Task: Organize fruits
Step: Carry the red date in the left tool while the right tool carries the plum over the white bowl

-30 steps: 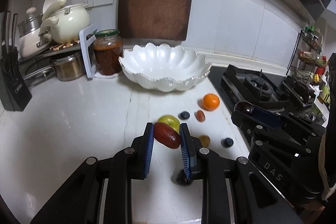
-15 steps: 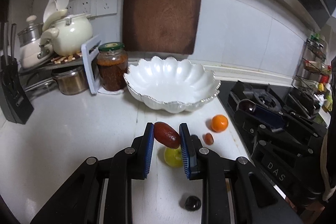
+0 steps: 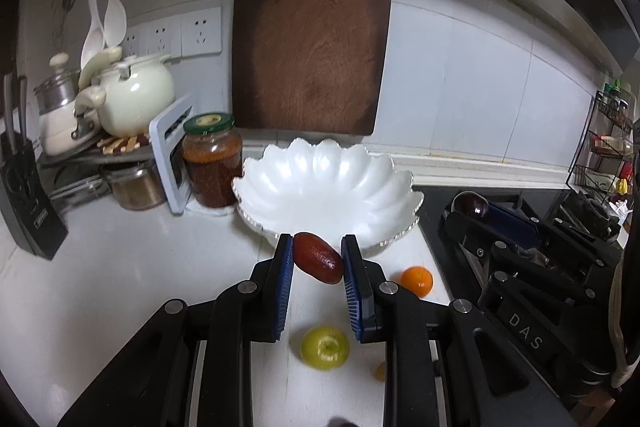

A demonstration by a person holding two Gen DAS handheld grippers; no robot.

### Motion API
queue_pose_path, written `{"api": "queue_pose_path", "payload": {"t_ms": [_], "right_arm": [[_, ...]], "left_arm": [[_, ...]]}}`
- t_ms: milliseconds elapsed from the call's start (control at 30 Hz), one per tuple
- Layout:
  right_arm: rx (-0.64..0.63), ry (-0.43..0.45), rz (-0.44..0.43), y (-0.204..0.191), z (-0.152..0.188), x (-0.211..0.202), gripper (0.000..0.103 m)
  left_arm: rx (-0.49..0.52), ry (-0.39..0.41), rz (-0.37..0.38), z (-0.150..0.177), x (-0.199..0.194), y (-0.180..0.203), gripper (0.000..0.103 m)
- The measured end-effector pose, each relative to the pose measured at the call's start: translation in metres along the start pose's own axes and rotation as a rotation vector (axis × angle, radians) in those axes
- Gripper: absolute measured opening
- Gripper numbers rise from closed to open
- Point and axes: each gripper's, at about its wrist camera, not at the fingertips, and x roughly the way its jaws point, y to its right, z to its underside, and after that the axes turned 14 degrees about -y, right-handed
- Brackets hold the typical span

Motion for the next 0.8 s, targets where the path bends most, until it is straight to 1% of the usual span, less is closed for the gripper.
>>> {"api": "queue_pose_path", "payload": {"t_ms": [100,300,500,800], "right_arm": [[0.011,0.01,0.008,0.005,-0.007,0.002,0.03],[0.035,0.002,0.011,0.013,-0.024,0.013,0.03],[0.045,0.005,0.021,0.019,-0.045,0.025,0.03],[0.04,-0.023,0.018,0.025,-0.081,0.051,0.03]], "left_arm": [[0.008,0.013,-0.002,-0.009,0.003,0.002,0.025],[0.013,0.027,0.006,-0.032,0.01,0.002,0.025],[0.028,0.036,-0.007,-0.057,0.02,-0.001,0.025],[0.039,0.012,-0.017,-0.092,0.042,-0.004,0.025]]}}
